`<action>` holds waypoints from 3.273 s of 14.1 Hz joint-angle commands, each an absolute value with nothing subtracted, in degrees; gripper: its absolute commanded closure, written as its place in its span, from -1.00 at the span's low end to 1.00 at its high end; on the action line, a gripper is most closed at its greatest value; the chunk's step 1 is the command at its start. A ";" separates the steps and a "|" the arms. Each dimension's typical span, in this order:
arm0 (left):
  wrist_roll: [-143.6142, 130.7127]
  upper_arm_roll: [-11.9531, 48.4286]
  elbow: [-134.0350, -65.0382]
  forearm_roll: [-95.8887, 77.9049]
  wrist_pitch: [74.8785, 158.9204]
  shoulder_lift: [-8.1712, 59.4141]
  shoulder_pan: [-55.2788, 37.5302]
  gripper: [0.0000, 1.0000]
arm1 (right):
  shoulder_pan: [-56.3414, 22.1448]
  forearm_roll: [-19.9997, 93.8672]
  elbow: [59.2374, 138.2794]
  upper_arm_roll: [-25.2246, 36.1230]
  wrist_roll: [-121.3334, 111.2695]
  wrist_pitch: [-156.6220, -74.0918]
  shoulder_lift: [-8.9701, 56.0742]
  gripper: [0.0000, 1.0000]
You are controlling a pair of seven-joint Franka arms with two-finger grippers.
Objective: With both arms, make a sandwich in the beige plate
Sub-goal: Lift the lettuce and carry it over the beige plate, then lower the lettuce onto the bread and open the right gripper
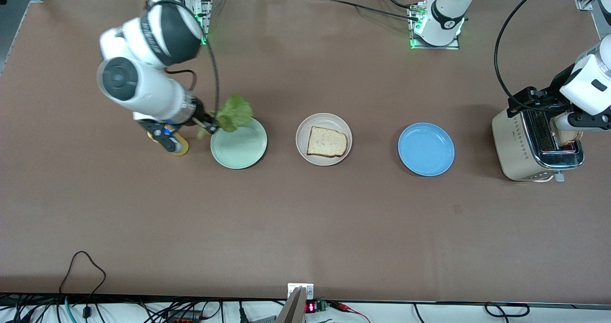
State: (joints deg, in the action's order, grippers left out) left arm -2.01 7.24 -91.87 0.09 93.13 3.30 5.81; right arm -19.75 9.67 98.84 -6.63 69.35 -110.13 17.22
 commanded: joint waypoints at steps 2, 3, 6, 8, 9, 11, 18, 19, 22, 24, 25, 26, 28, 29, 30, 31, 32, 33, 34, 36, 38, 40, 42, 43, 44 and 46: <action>-2.20 7.65 -91.76 0.88 92.55 2.55 5.71 -1.00 | -25.22 11.07 97.56 -5.98 82.68 -121.17 23.02 1.00; -2.28 7.65 -91.76 0.79 92.55 2.55 5.71 -1.00 | -26.44 11.16 97.56 -5.98 85.40 -123.90 24.16 1.00; -2.46 7.47 -91.58 0.70 92.20 2.55 5.71 -1.00 | -29.52 15.72 95.99 -5.98 94.02 -129.18 27.85 1.00; -2.64 7.38 -91.41 0.62 92.20 2.55 5.71 -1.00 | -31.28 17.48 93.26 -5.89 99.90 -130.87 30.57 1.00; -2.55 7.30 -91.32 0.53 92.20 2.55 5.89 -1.00 | -31.81 17.66 91.86 -5.80 102.28 -130.96 31.63 1.00; -2.55 7.12 -91.41 0.53 92.20 2.55 5.89 -1.00 | -32.60 17.67 89.22 -5.80 107.47 -131.04 33.83 1.00; -2.11 6.86 -91.41 0.97 92.29 2.72 5.98 -1.00 | -37.00 17.67 82.45 -5.80 119.17 -140.26 42.53 1.00; -2.11 6.86 -91.49 1.05 92.29 2.72 5.98 -1.00 | -37.44 17.67 82.27 -5.80 119.70 -141.58 43.32 1.00; -2.02 6.59 -91.58 1.14 92.29 2.81 5.98 -1.00 | -37.88 17.75 82.27 -5.89 121.90 -143.87 44.73 1.00; -2.02 6.59 -91.58 1.14 92.20 2.81 6.06 -1.00 | -38.32 18.10 82.62 -5.98 121.90 -144.05 45.17 1.00; -2.11 6.59 -91.58 1.14 92.20 2.81 5.98 -1.00 | -38.32 18.19 82.88 -5.98 121.82 -144.14 45.18 1.00; -2.37 6.59 -91.58 1.14 92.02 2.81 5.98 -1.00 | -38.32 18.19 83.49 -6.06 121.73 -144.49 45.18 0.98; -2.55 6.59 -91.58 1.14 91.06 2.81 5.98 -1.00 | -38.15 18.11 84.72 -7.55 121.29 -145.46 45.09 0.87; -2.55 6.59 -91.58 1.14 91.05 2.81 5.98 -1.00 | -38.14 17.93 85.34 -7.56 121.12 -145.55 45.09 0.86; -2.55 6.59 -91.58 1.06 90.97 2.81 5.98 -1.00 | -38.23 17.84 85.78 -7.56 121.03 -145.98 45.17 0.86; -2.55 6.59 -91.58 1.05 90.97 2.81 5.98 -1.00 | -38.23 17.75 86.39 -7.65 121.03 -146.86 45.18 0.83; -2.64 6.59 -91.58 1.05 90.88 2.81 5.98 -1.00 | -38.32 17.67 86.83 -7.73 120.85 -147.39 45.35 0.79; -2.64 6.59 -91.58 1.05 90.79 2.73 5.98 -1.00 | -38.32 17.67 87.18 -8.00 120.15 -147.91 45.53 0.79; -2.64 6.59 -91.58 1.05 90.70 2.81 5.98 -1.00 | -38.32 17.67 87.54 -8.00 119.62 -148.18 45.53 0.79; -2.72 6.59 -91.58 0.97 90.00 2.73 5.98 -1.00 | -38.32 17.58 88.07 -8.09 119.27 -148.36 45.53 0.71; -2.81 6.59 -91.58 0.97 89.91 2.72 5.98 -1.00 | -38.23 17.67 87.98 -8.09 117.70 -148.27 45.35 -0.62; -4.47 6.77 -91.49 0.97 88.86 2.72 5.98 -1.00 | -38.06 17.58 87.98 -8.09 117.51 -148.10 45.00 -1.00; -6.76 6.94 -91.49 0.97 88.33 2.72 5.98 -1.00 | -37.62 17.67 87.89 -8.09 117.60 -147.75 44.30 -1.00; -7.46 6.94 -91.49 0.97 87.90 2.72 5.98 -1.00 | -37.53 17.75 87.98 -8.09 117.60 -147.66 43.69 -1.00; -7.73 7.12 -91.49 1.05 87.72 2.72 5.98 -1.00 | -37.27 17.75 87.98 -8.09 117.60 -146.61 42.64 -1.00; -7.65 6.95 -91.41 0.88 88.32 2.90 5.98 -1.00 | -36.22 17.75 87.98 -8.09 117.16 -142.75 40.27 -1.00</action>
